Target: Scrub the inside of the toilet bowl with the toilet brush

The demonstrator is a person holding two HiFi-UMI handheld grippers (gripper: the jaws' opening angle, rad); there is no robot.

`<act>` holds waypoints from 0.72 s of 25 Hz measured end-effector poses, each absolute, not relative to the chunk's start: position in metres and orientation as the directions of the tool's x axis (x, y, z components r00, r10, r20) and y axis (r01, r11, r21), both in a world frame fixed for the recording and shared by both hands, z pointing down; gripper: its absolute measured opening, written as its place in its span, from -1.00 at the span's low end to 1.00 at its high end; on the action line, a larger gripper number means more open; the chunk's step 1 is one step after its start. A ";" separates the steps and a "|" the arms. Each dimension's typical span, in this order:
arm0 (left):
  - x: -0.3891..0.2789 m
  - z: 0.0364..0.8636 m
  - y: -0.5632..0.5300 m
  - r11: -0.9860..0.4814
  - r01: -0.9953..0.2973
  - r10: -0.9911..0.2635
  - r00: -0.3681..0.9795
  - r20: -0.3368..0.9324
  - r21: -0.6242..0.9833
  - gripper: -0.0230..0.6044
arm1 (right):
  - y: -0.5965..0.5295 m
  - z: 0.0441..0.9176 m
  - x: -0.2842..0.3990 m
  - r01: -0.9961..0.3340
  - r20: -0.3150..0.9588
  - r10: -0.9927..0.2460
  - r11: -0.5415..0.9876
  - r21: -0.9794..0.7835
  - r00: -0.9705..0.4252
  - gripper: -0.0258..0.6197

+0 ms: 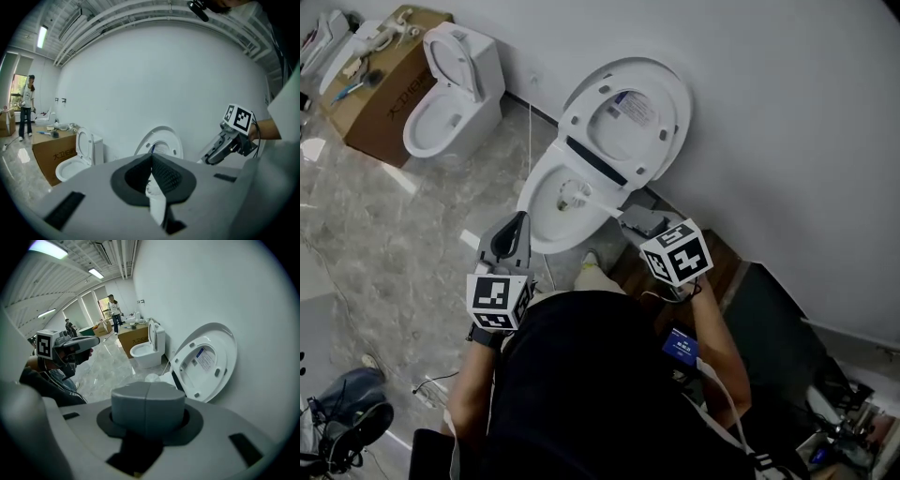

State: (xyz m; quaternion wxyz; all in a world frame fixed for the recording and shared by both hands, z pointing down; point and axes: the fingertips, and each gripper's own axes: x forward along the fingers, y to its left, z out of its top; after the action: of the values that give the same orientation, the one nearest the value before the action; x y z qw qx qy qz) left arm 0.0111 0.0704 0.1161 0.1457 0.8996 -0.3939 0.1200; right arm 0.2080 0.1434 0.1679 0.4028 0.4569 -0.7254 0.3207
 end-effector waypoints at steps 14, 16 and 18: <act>0.004 0.119 0.088 -0.622 -0.764 -0.690 0.638 0.341 0.170 -0.89 | 0.170 0.170 0.201 -0.885 0.908 -0.365 0.465 -0.014 -0.206 -0.46; 0.002 0.118 0.086 -0.617 -0.769 -0.697 0.633 0.337 0.167 -0.89 | 0.169 0.169 0.202 -0.883 0.908 -0.366 0.469 -0.010 -0.205 -0.46; 0.000 0.118 0.086 -0.613 -0.773 -0.702 0.628 0.336 0.165 -0.89 | 0.169 0.168 0.202 -0.883 0.907 -0.370 0.469 -0.007 -0.203 -0.46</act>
State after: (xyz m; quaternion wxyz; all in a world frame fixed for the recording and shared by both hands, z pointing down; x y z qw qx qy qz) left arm 0.0003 0.0857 0.1182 0.1485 0.8899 -0.4143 0.1197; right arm 0.2024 0.1688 0.1680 0.4592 0.4329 -0.7235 0.2796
